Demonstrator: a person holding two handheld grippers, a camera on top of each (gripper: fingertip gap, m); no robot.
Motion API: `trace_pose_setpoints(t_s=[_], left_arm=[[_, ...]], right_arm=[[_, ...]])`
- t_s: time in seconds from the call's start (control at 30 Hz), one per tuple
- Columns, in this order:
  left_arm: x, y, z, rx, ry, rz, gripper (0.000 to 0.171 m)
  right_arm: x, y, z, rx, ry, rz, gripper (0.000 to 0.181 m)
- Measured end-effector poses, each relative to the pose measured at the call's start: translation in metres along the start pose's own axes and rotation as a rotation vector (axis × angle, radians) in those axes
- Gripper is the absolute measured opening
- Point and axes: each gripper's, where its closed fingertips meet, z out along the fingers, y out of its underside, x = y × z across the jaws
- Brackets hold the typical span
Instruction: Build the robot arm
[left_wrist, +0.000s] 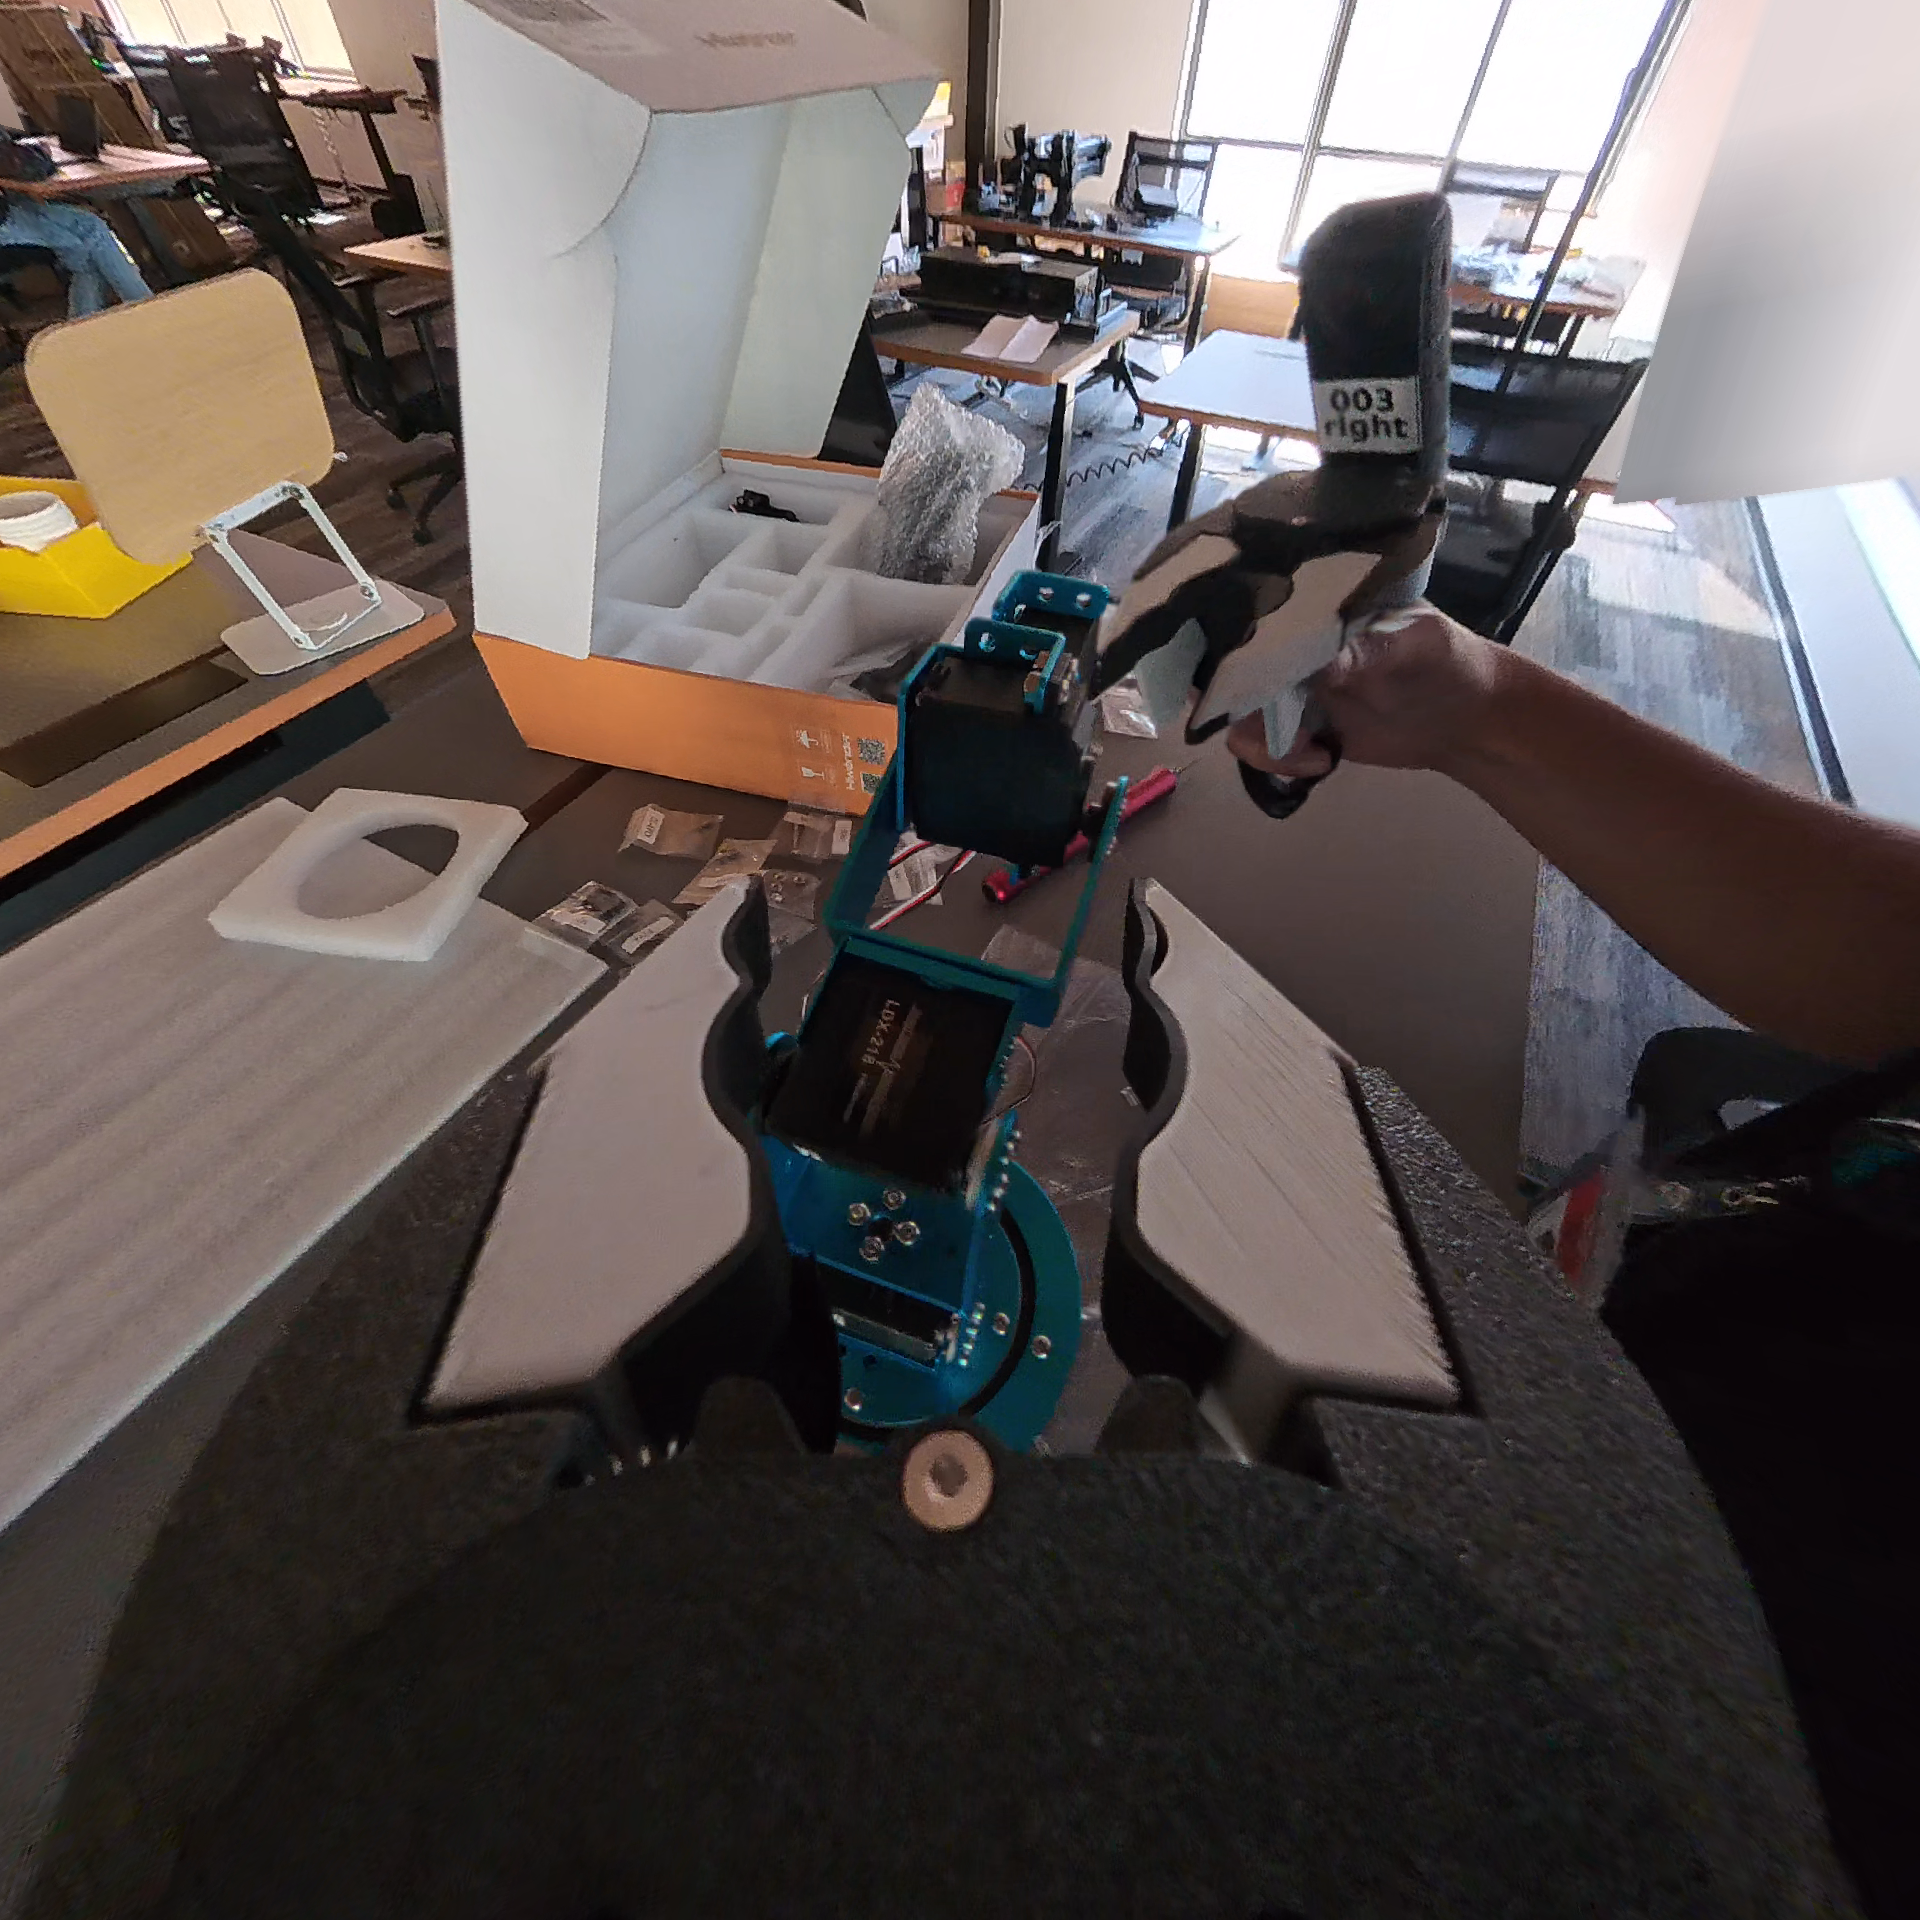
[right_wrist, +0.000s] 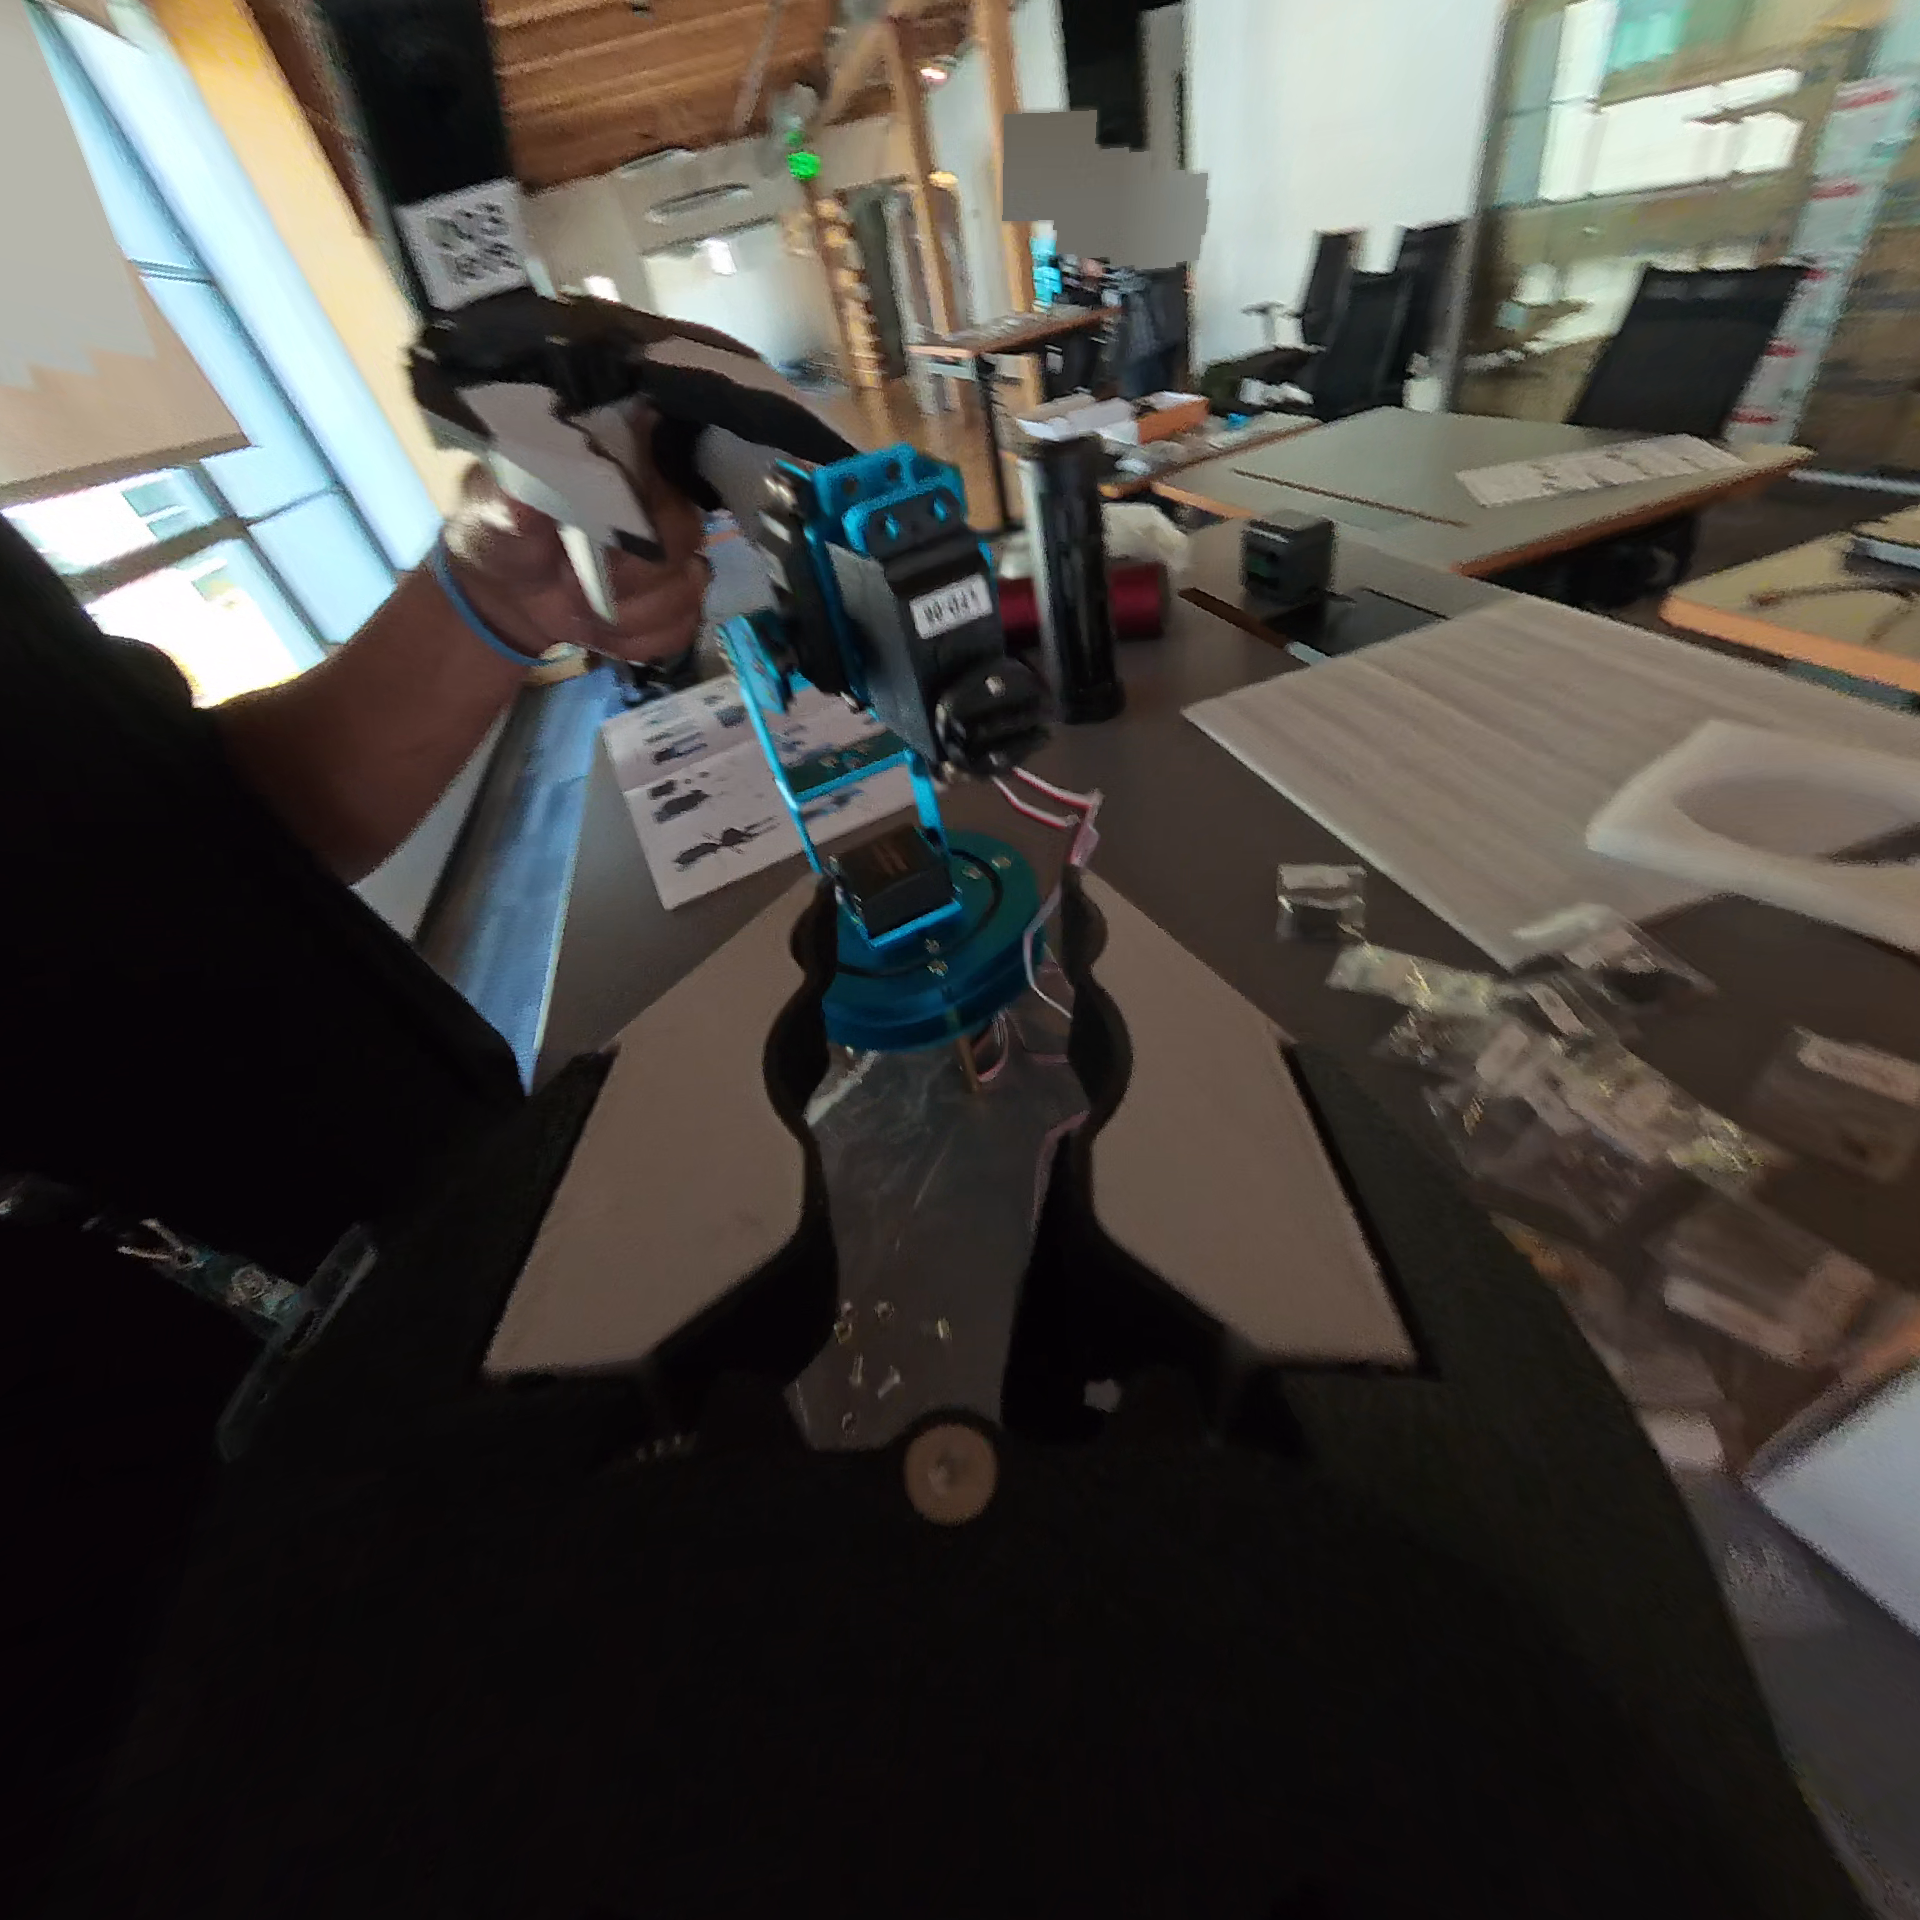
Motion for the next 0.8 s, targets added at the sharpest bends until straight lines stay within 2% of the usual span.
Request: trace_pose_setpoints(t_s=[0.2, 0.4, 0.5, 0.63, 0.7, 0.77, 0.8], left_arm=[[0.030, 0.001, -0.019, 0.027, 0.032, -0.033, 0.065], [0.088, -0.001, -0.018, 0.072, 0.177, -0.162, 0.058], [0.120, 0.003, 0.002, 0.069, 0.250, -0.209, 0.055], [0.153, 0.020, 0.039, -0.010, 0.288, -0.203, 0.055], [0.162, 0.024, 0.051, -0.048, 0.275, -0.151, 0.054], [0.160, 0.021, 0.053, -0.082, 0.228, -0.059, 0.054], [0.153, 0.018, 0.049, -0.094, 0.196, -0.021, 0.053]], right_arm=[[-0.004, 0.045, -0.054, -0.076, 0.211, 0.118, 0.033], [-0.004, 0.155, -0.166, -0.461, 0.596, 0.244, 0.027], [-0.010, 0.188, -0.203, -0.543, 0.680, 0.309, 0.026], [0.001, 0.198, -0.229, -0.494, 0.728, 0.339, 0.020], [0.008, 0.190, -0.230, -0.444, 0.713, 0.335, 0.021], [0.015, 0.165, -0.207, -0.338, 0.637, 0.305, 0.023], [0.014, 0.145, -0.182, -0.258, 0.554, 0.287, 0.028]])
